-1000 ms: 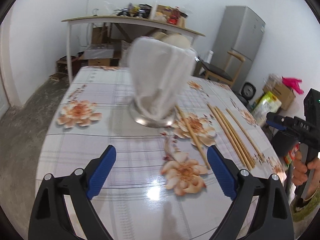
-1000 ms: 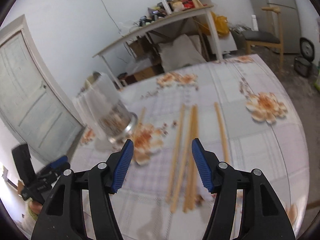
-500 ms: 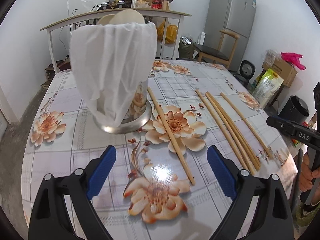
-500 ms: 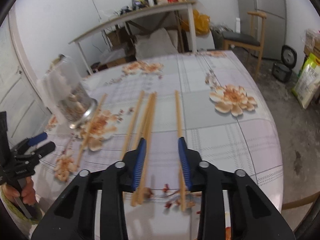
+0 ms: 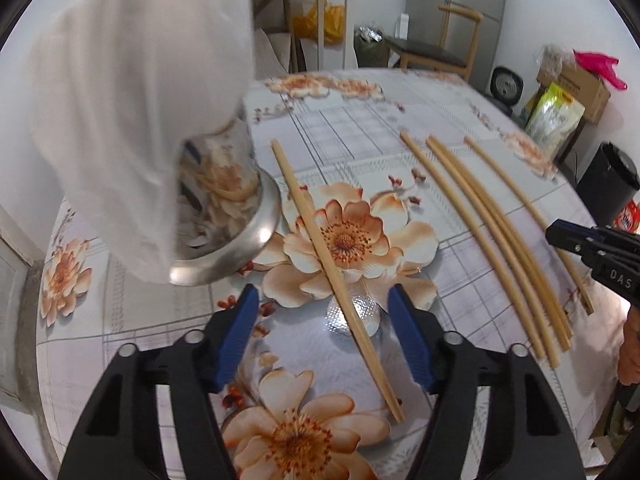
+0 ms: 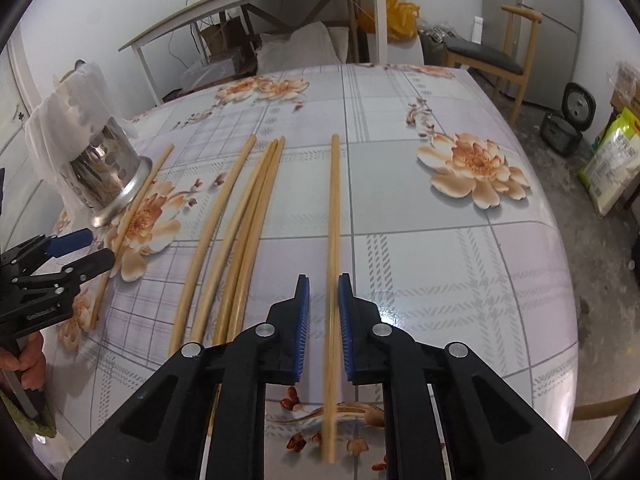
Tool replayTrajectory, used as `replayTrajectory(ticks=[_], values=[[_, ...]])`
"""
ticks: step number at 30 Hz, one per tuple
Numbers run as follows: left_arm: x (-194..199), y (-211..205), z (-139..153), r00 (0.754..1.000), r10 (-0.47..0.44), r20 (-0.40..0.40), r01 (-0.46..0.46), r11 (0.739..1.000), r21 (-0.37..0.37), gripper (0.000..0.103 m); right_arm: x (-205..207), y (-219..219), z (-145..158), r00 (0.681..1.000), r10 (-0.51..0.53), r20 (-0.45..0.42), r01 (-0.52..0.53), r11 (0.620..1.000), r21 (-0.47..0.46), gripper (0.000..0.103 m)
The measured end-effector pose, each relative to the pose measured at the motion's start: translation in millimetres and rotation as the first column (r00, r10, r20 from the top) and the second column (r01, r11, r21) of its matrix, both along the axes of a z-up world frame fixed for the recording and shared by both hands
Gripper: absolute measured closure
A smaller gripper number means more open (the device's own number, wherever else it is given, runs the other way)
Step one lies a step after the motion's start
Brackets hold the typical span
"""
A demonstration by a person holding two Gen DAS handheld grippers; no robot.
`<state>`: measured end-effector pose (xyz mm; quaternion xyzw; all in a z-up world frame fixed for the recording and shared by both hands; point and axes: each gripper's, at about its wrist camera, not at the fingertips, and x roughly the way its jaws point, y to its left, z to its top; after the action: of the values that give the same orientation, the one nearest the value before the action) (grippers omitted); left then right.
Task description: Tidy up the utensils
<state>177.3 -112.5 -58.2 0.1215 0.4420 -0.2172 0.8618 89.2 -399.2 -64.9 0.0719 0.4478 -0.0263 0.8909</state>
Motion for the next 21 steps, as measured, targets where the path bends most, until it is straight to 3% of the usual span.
replayTrajectory(ticks=[6, 9, 14, 21], values=[[3.0, -4.7, -4.1, 1.0, 0.002, 0.001, -0.002, 1.0, 0.025, 0.053, -1.1, -2.5, -1.0, 1.0, -0.019, 0.011, 0.019, 1.0, 0.005, 0.098], [3.3, -8.4, -2.9, 1.0, 0.004, -0.001, -0.004, 1.0, 0.028, 0.063, -1.2, -5.7, -1.2, 0.999, -0.03, 0.013, 0.03, 0.999, 0.03, 0.099], [2.2, -13.0, -2.5, 1.0, 0.024, -0.003, -0.024, 0.999, 0.033, 0.092, -2.5, -8.2, -1.0, 0.999, -0.041, 0.017, 0.04, 0.998, 0.055, 0.099], [-4.5, -13.3, -1.8, 0.999, 0.048, -0.004, -0.047, 0.998, 0.046, 0.097, -9.1, -11.9, -2.0, 0.999, -0.053, 0.014, 0.051, 0.992, 0.112, 0.099]])
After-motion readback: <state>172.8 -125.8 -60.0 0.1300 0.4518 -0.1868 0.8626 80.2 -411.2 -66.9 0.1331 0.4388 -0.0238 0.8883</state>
